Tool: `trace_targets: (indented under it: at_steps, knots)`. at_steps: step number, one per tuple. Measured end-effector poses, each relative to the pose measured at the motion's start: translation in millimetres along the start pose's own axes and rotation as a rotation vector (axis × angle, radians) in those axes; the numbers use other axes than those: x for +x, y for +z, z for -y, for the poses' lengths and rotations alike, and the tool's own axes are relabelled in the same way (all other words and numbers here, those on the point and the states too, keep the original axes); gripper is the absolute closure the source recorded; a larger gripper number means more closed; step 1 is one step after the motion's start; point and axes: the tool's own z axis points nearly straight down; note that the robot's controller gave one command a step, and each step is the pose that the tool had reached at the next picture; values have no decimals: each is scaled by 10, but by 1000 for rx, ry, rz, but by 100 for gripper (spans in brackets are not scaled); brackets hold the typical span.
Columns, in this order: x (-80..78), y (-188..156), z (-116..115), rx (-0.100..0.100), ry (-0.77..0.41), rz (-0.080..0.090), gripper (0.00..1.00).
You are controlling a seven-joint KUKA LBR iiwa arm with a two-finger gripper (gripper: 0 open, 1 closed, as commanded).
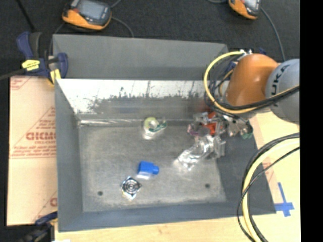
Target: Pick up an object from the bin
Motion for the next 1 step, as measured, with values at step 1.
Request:
trace_targets:
  at_steps: [1]
  knots:
    - [-165,1,25,-1,-181,-2,0]
